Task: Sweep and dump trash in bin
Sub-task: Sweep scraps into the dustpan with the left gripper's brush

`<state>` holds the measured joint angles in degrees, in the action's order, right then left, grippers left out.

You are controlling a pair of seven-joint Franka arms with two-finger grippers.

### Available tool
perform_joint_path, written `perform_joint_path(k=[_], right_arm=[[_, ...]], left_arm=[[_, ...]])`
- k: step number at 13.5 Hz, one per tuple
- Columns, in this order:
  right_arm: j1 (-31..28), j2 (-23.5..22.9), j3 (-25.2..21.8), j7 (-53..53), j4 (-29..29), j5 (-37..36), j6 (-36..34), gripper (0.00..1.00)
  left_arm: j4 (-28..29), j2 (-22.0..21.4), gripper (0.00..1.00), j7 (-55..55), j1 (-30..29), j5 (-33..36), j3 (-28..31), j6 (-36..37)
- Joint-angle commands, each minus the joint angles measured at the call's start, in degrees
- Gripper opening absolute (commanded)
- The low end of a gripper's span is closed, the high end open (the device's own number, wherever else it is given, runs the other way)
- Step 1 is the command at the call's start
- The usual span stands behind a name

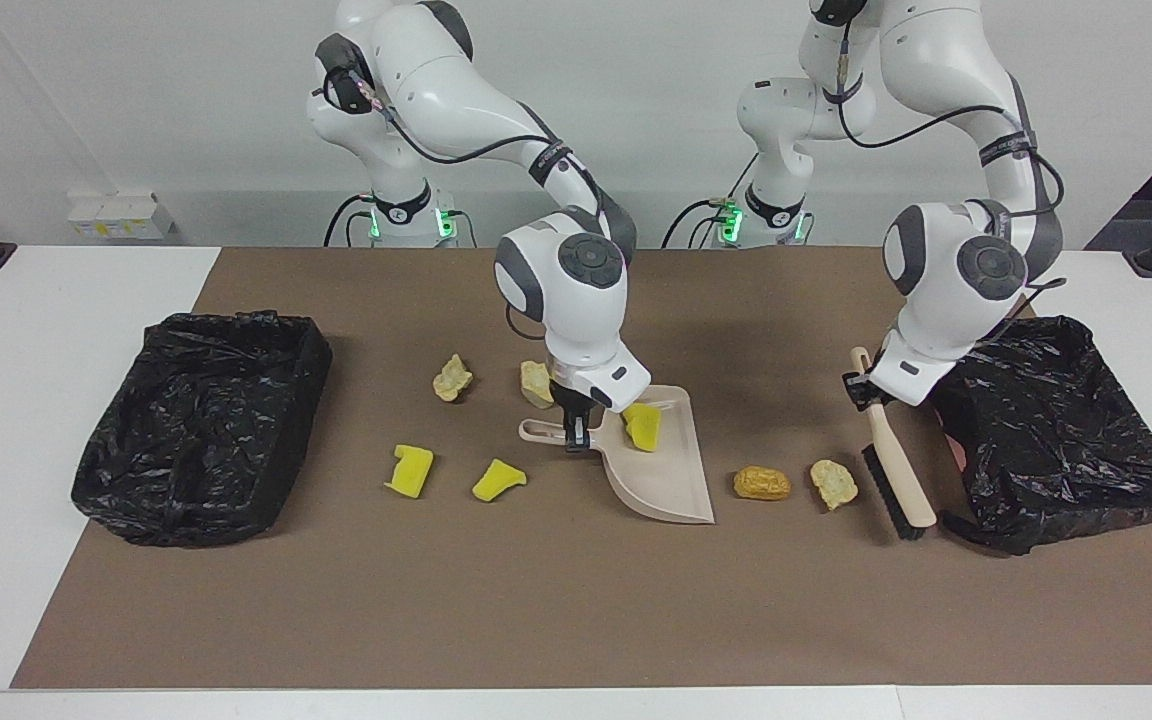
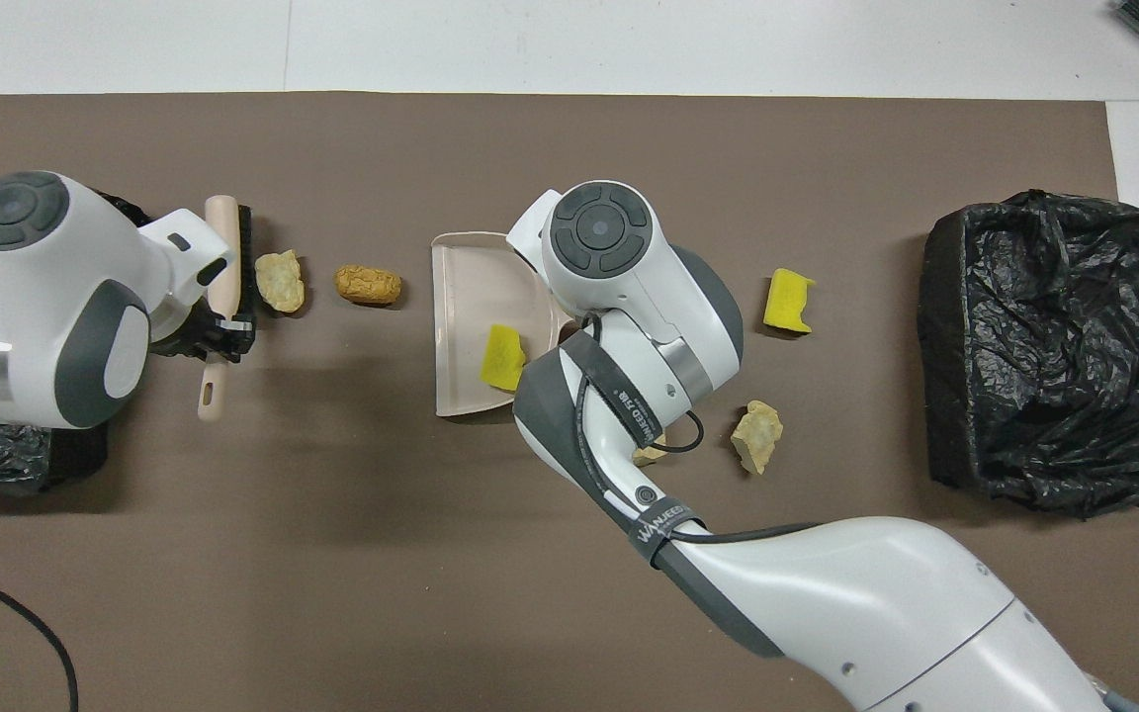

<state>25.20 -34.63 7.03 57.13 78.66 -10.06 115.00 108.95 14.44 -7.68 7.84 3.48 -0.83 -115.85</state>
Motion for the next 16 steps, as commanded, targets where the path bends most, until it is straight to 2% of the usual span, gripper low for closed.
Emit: perform_joint_path(k=[1, 3, 6, 11, 13, 16], right_arm=[[-0.15, 1.94, 0.35, -1.58, 3.25, 0.57, 1.28, 0.0], [-0.15, 1.94, 0.35, -1.76, 3.25, 0.48, 1.28, 0.0], [-0.15, 2.03, 0.35, -1.93, 3.52, 0.48, 1.28, 0.0], [-0.15, 2.11, 0.35, -1.93, 3.52, 0.48, 1.19, 0.0], [-0.24, 2.11, 0.35, -1.93, 3.52, 0.48, 1.19, 0.0], [-0.33, 2.11, 0.35, -1.41, 3.52, 0.48, 1.28, 0.0]], left_arm=[[3.46, -2.3, 0.0, -0.75, 4.98, 0.13, 0.39, -0.78], [4.34, -2.84, 0.0, -1.8, 8.85, -4.6, 0.39, -1.57], [4.52, -3.45, 0.0, -5.67, 14.65, -7.78, 0.39, -1.4], [3.99, -4.42, 0.0, -6.47, 18.44, -13.31, 0.22, 2.2], [3.91, -8.09, 0.0, -6.47, 17.84, -15.77, 0.3, 3.17], [3.64, -13.36, 0.0, -8.56, 17.39, -15.18, 1.01, 6.85]])
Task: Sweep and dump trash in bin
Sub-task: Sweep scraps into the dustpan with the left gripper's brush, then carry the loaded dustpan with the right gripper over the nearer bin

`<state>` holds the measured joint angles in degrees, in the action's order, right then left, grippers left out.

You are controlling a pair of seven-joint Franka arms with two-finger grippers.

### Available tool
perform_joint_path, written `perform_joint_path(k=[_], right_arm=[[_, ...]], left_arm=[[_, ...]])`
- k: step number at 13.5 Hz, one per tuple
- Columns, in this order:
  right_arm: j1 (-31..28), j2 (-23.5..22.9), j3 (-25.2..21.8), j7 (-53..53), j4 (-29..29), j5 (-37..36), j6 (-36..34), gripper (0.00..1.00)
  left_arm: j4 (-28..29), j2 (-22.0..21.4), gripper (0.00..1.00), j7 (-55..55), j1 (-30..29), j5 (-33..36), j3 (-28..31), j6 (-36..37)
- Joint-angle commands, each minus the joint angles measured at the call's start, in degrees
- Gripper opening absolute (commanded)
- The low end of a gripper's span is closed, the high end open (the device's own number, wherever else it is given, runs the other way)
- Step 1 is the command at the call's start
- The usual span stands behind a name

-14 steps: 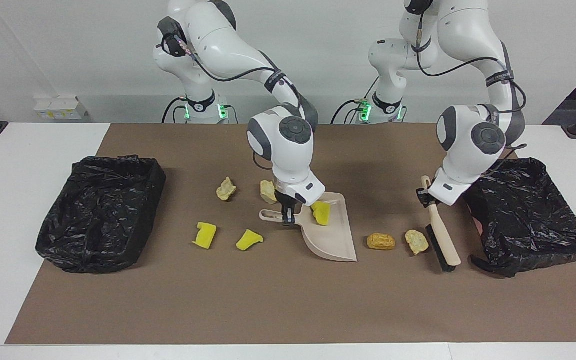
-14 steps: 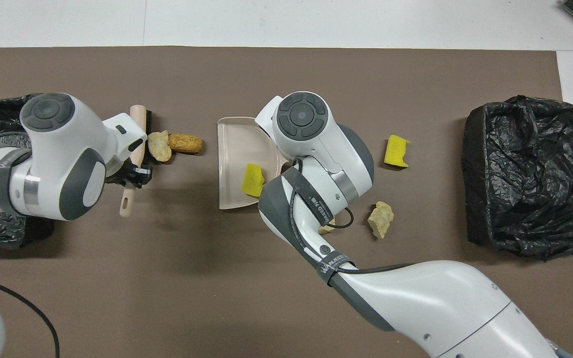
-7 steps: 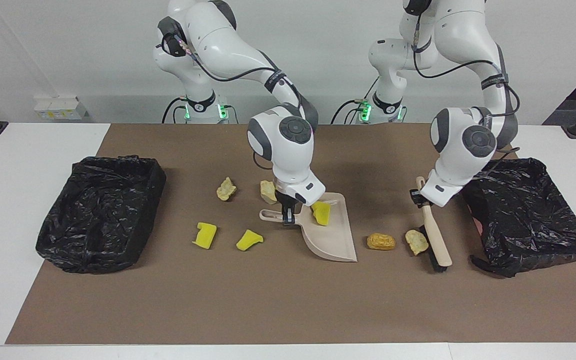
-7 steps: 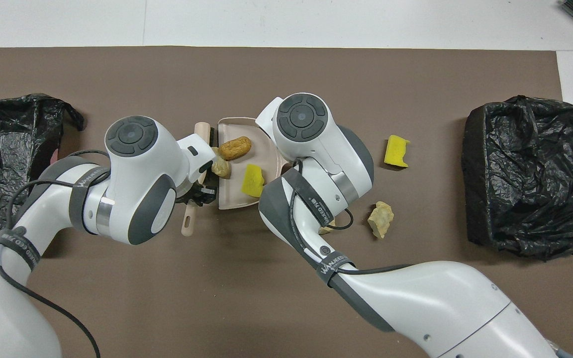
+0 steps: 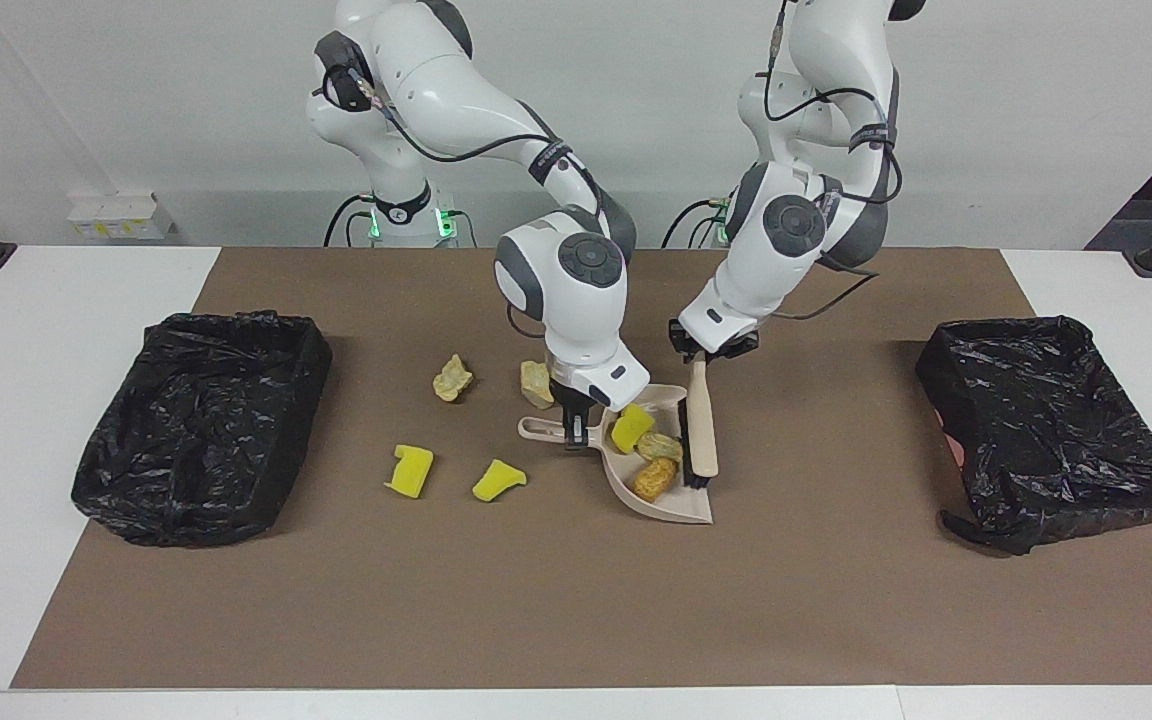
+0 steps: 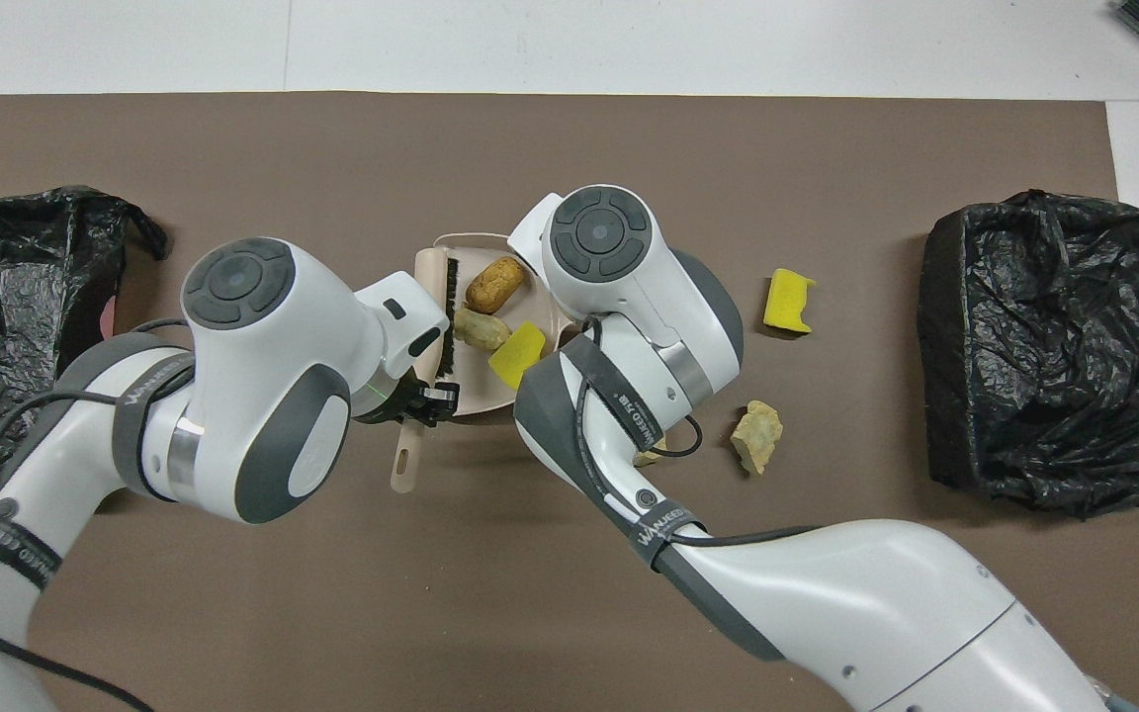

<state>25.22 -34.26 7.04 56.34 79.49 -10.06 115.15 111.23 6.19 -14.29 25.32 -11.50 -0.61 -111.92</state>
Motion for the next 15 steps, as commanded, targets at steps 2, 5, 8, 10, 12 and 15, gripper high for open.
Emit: perform_joint_path(k=[2, 5, 8, 10, 12, 15], right_arm=[[-0.52, 1.74, 0.34, -0.44, 2.69, 0.48, 1.04, 0.0], [-0.96, 1.92, 0.34, -0.53, 2.69, 0.57, 1.13, 0.0], [-1.66, 4.63, 0.34, -0.71, 2.95, 1.44, 0.78, 0.0], [-4.38, 7.44, 0.34, 1.04, 4.17, 3.28, 0.51, 0.0], [-7.28, 11.39, 0.34, 4.65, 6.02, 6.53, -0.01, 0.0], [-13.25, 14.48, 0.43, 11.92, 6.64, 8.64, -2.28, 0.0]], left_arm=[[1.18, -8.29, 0.0, -8.09, 0.08, 7.05, 0.78, 8.01], [2.05, -11.72, 0.0, -12.68, 1.05, 9.56, 0.43, 16.09], [11.59, -18.03, 0.0, -15.93, 4.38, 9.56, -0.1, 12.02], [22.31, -25.14, 0.0, -22.93, 8.06, 9.56, -0.18, 3.33], [25.08, -27.02, 0.0, -26.13, 12.11, 9.39, -0.27, 2.41], [29.81, -23.0, 0.0, -29.3, 17.47, 9.39, -0.18, -6.16]])
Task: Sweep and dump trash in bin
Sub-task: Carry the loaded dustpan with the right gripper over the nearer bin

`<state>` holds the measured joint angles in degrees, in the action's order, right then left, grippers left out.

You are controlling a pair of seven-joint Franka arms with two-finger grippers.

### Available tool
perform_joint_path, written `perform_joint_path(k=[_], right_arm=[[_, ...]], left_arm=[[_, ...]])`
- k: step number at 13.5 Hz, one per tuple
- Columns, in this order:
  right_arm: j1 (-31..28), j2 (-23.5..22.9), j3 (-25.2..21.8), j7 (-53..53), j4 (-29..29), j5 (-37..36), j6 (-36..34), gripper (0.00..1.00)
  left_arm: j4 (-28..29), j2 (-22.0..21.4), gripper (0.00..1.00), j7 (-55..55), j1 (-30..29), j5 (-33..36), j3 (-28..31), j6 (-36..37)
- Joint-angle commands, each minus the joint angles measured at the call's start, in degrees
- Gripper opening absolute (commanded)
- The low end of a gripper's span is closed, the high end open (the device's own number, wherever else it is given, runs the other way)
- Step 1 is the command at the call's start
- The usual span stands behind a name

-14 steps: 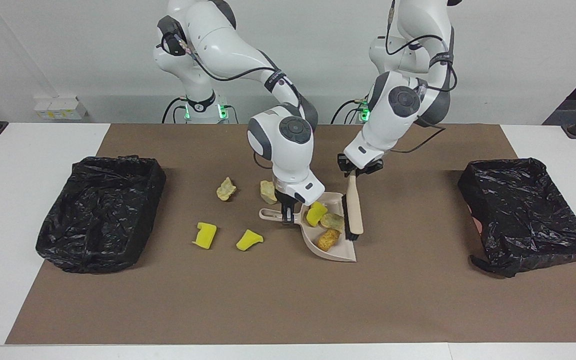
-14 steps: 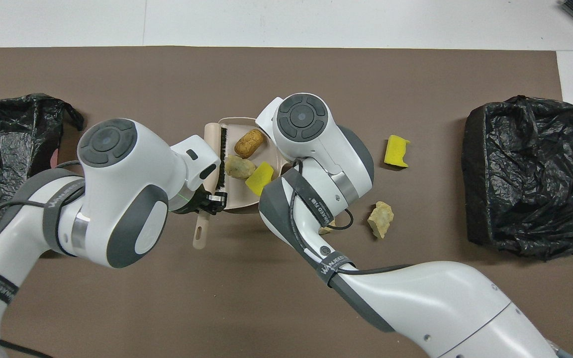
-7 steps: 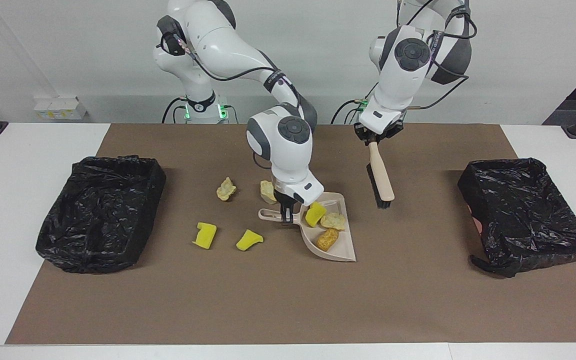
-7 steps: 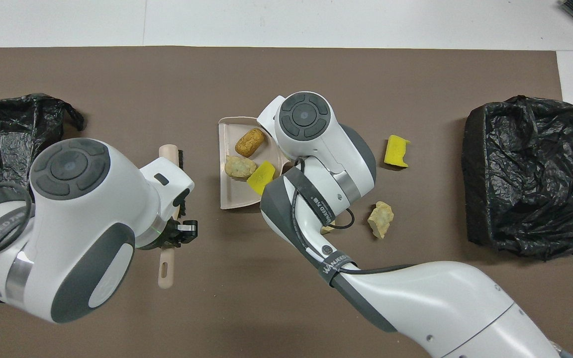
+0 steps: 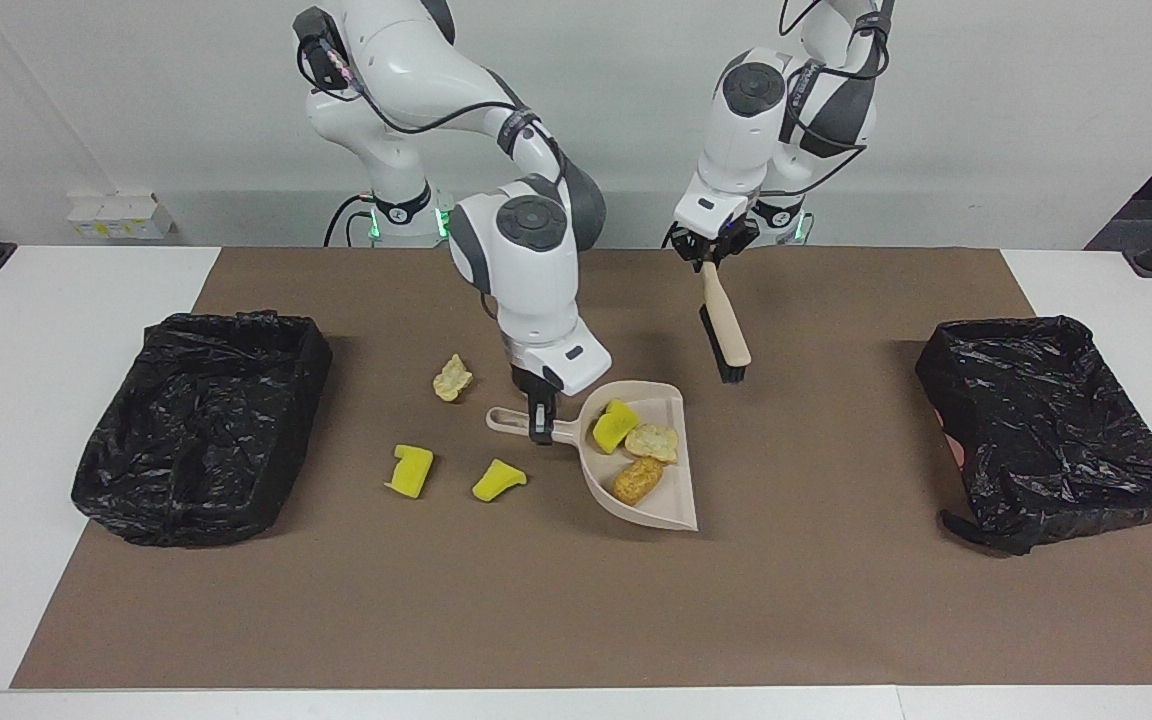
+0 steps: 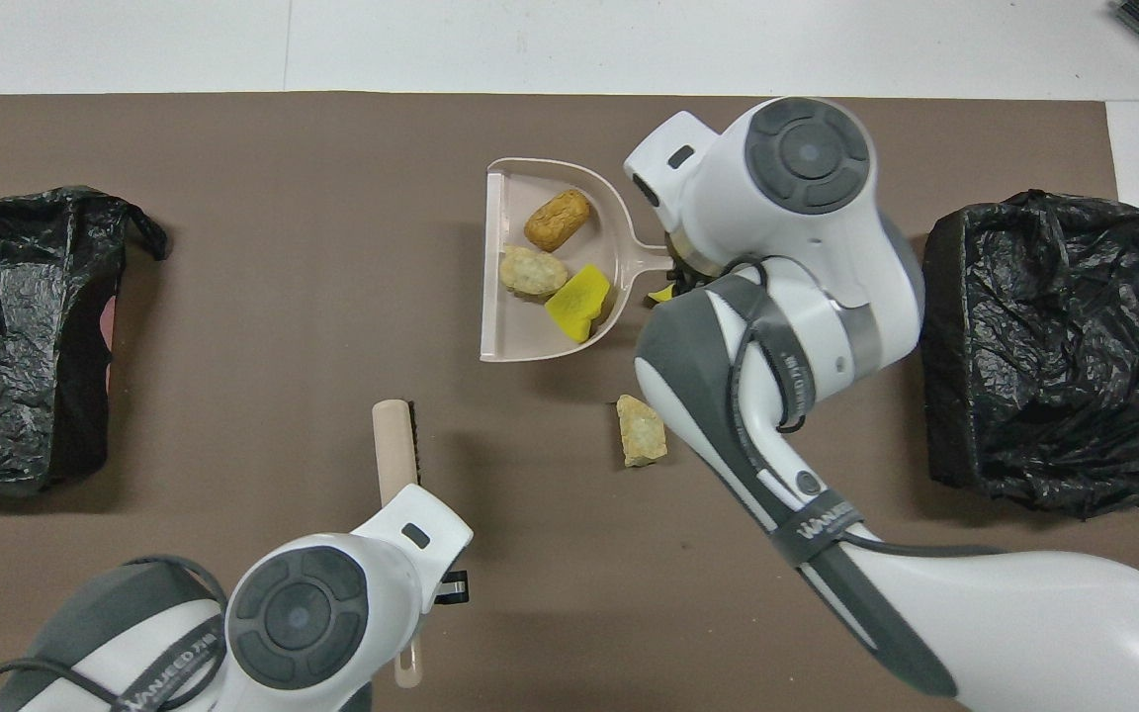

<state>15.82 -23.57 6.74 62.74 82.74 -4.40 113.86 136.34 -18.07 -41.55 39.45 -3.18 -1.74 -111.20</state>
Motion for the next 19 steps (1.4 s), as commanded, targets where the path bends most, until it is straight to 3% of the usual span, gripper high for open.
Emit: perform_joint_path(k=[1, 4, 11, 12, 13, 14, 15, 19], right_arm=[[-5.86, 4.75, 0.64, 8.25, 3.39, 4.3, -2.14, 0.0], [-12.19, 8.17, 0.64, 13.01, 3.39, 4.49, -5.13, 0.0], [-29.76, 11.44, 0.64, 28.3, 3.39, 5.81, -11.37, 0.0], [-32.75, 11.96, 0.64, 29.62, 3.74, 5.72, -12.16, 0.0], [-35.3, 12.4, 0.55, 31.2, 4.52, 5.63, -12.17, 0.0], [-37.07, 12.75, 0.46, 33.22, 4.88, 4.76, -11.91, 0.0], [-38.65, 13.19, 0.2, 35.42, 5.75, 3.97, -11.03, 0.0], [-41.92, 15.21, 0.11, 37.11, 10.49, -5.68, -3.83, 0.0]], left_arm=[[6.38, 1.72, 0.0, -2.83, 5.01, 1.07, 0.95, -10.41], [7.36, 5.22, 0.0, -3.27, 5.64, 1.07, 0.95, -12.63], [9.38, 6.2, 0.0, -2.84, 6.08, 0.46, 0.95, -15.36], [9.3, 6.38, 0.07, -2.66, 5.99, 0.46, 1.03, -15.54], [8.95, 6.55, 0.33, -2.49, 5.9, 0.46, 1.03, -15.28], [8.42, 7.16, 0.93, -2.31, 5.64, 0.46, 1.12, -15.1], [7.02, 7.78, 1.0, -2.31, 5.38, 0.55, 1.21, -14.14], [1.23, 7.35, 1.0, -0.39, -0.67, 0.72, 1.56, -9.32]])
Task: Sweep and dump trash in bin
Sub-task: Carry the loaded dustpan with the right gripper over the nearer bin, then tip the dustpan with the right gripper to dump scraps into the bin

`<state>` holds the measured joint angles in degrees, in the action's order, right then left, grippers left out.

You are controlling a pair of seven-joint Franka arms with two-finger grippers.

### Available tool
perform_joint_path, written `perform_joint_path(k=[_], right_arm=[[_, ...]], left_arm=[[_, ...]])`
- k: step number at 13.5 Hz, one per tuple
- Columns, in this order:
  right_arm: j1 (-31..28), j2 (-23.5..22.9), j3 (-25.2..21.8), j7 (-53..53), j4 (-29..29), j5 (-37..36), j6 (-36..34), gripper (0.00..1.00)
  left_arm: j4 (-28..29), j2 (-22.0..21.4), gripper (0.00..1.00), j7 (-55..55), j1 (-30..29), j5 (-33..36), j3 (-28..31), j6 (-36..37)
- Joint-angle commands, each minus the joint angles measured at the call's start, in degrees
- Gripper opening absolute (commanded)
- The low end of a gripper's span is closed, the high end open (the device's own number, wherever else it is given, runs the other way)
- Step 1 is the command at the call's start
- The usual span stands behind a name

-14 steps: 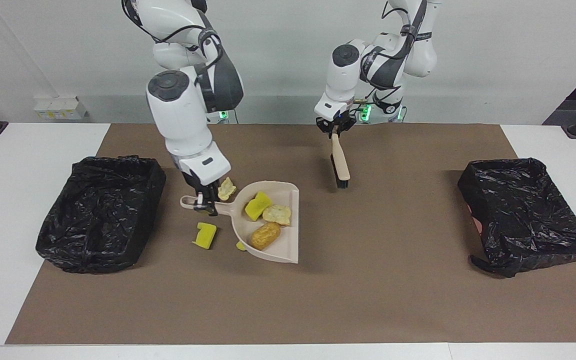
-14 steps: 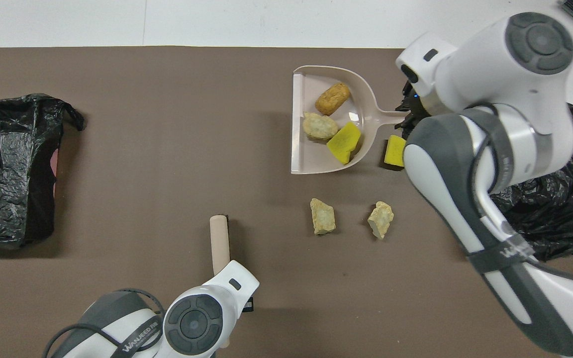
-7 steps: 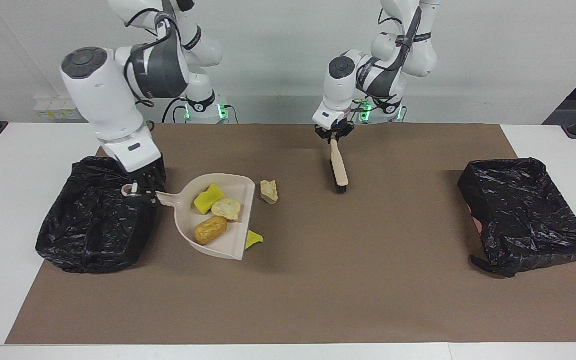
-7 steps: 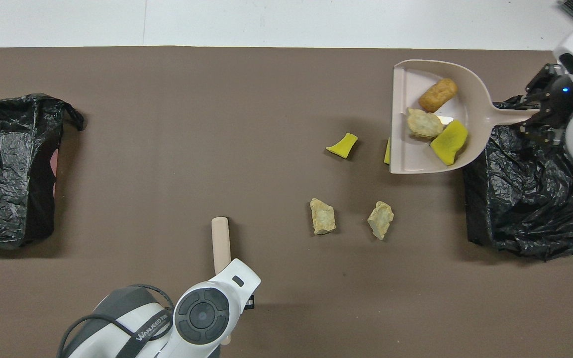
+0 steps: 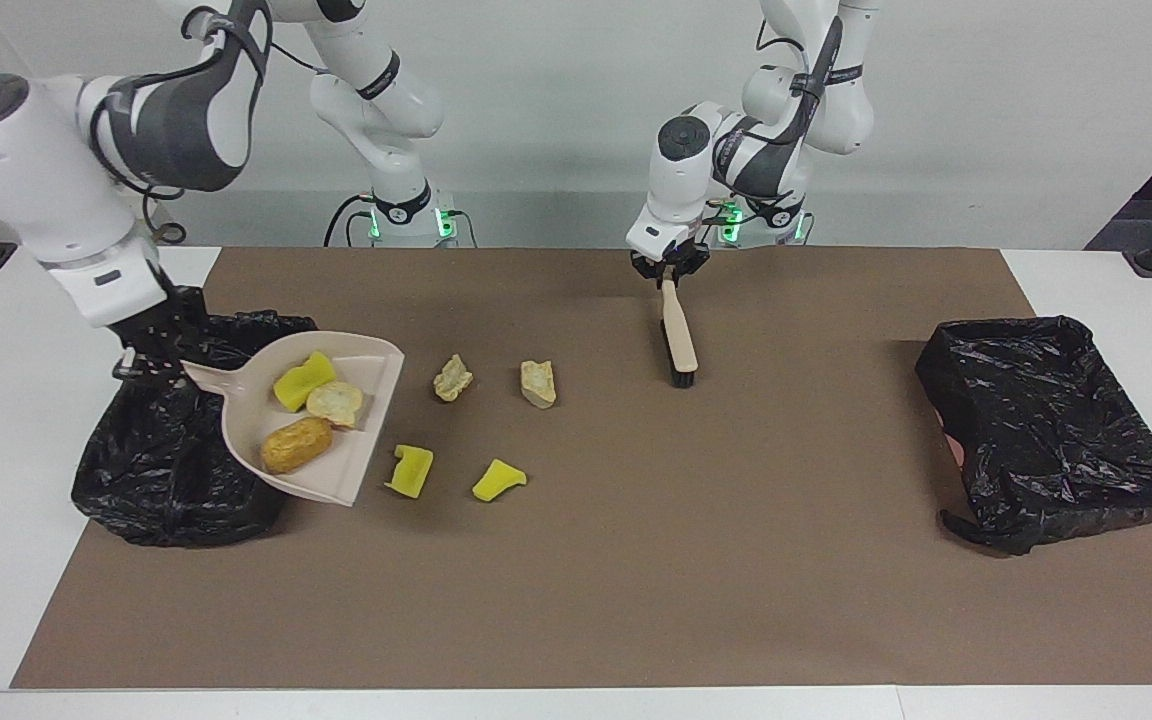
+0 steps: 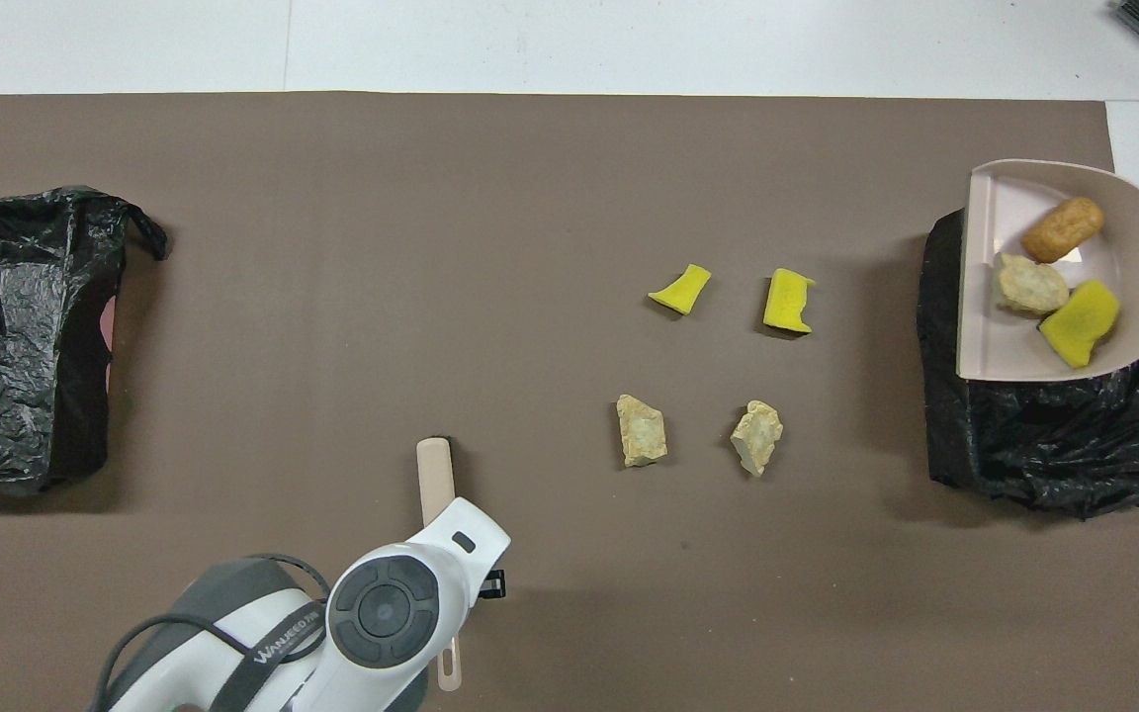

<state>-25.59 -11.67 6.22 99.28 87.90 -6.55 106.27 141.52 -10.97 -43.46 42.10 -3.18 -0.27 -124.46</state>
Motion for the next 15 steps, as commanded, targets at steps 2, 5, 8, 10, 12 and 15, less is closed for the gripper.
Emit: perform_joint_path(k=[2, 5, 8, 10, 12, 15], right_arm=[[-0.6, 3.93, 0.46, -0.84, 8.41, -8.1, 7.79, 0.0], [0.19, 6.39, 0.63, -8.99, 12.98, -19.06, 10.36, 0.0], [0.89, 8.85, 0.99, -14.72, 17.47, -26.83, 12.29, 0.0], [4.31, 9.47, 0.9, -19.1, 18.27, -33.49, 11.6, 0.0], [6.6, 9.56, 0.81, -20.88, 18.8, -37.99, 11.24, 0.0], [8.01, 9.56, 0.81, -23.43, 18.27, -44.58, 9.31, 0.0]], left_arm=[[-9.56, -0.45, 1.0, 6.6, -8.49, 0.81, 0.18, 11.48], [-16.25, -1.25, 1.0, 16.09, -16.93, 1.51, 0.44, 20.29], [-17.67, -1.07, 1.0, 25.68, -25.47, 2.92, 0.44, 20.58], [-19.34, -0.81, 1.0, 31.64, -30.56, 3.97, 0.44, 20.57], [-19.87, -0.54, 1.0, 36.67, -34.62, 3.98, 0.53, 20.31], [-22.42, 0.33, 1.0, 41.95, -39.1, 3.98, 0.53, 19.79]])
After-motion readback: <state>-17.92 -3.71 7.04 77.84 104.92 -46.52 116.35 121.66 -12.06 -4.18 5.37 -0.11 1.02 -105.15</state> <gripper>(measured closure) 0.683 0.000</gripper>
